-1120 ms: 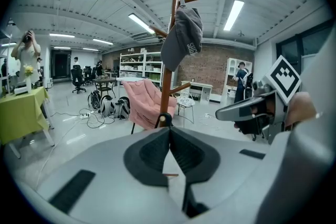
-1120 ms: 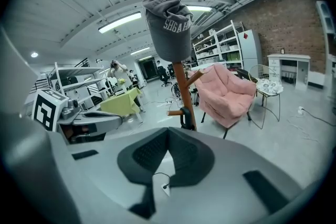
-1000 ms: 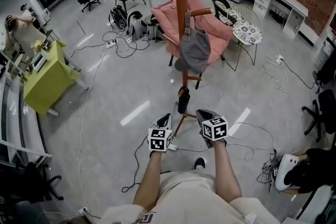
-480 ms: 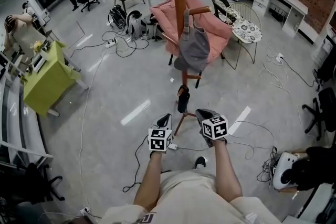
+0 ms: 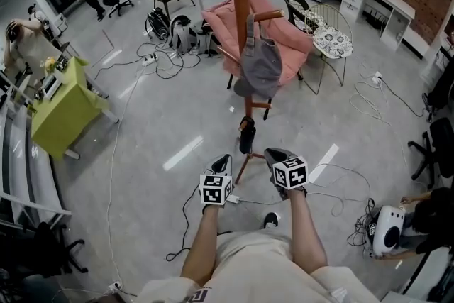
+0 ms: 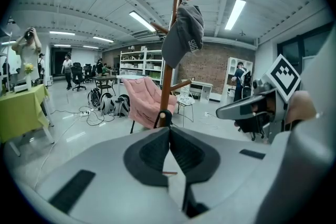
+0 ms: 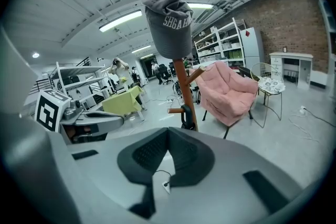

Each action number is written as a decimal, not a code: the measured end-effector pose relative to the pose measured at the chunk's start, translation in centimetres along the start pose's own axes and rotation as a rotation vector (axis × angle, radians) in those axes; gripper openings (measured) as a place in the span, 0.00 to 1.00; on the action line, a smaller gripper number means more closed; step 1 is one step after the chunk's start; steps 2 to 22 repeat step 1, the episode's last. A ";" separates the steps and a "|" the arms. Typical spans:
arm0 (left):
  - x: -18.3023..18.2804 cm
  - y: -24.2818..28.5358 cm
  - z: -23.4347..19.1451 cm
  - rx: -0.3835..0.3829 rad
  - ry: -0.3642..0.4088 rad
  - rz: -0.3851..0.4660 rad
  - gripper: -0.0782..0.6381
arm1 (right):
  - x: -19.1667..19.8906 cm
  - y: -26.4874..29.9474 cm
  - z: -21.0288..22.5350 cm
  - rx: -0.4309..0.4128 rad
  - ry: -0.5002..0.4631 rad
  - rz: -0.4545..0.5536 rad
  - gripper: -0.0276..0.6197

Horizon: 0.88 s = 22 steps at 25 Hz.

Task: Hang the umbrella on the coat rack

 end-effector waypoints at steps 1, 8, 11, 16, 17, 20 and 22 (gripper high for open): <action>0.0 0.1 0.1 0.001 0.001 -0.001 0.12 | 0.0 0.0 0.0 0.000 -0.001 0.000 0.05; 0.0 0.1 0.1 0.001 0.001 -0.001 0.12 | 0.0 0.0 0.0 0.000 -0.001 0.000 0.05; 0.0 0.1 0.1 0.001 0.001 -0.001 0.12 | 0.0 0.0 0.0 0.000 -0.001 0.000 0.05; 0.0 0.1 0.1 0.001 0.001 -0.001 0.12 | 0.0 0.0 0.0 0.000 -0.001 0.000 0.05; 0.0 0.1 0.1 0.001 0.001 -0.001 0.12 | 0.0 0.0 0.0 0.000 -0.001 0.000 0.05; 0.0 0.1 0.1 0.001 0.001 -0.001 0.12 | 0.0 0.0 0.0 0.000 -0.001 0.000 0.05; 0.0 0.1 0.1 0.001 0.001 -0.001 0.12 | 0.0 0.0 0.0 0.000 -0.001 0.000 0.05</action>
Point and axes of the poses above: the fingertips, and each gripper's own axes: y forward along the fingers, z to its right, x out of its underside, the point moved 10 cm from there along -y, backward along the fingers, and after that the axes turned 10 degrees about -y, right-handed, at the moved point
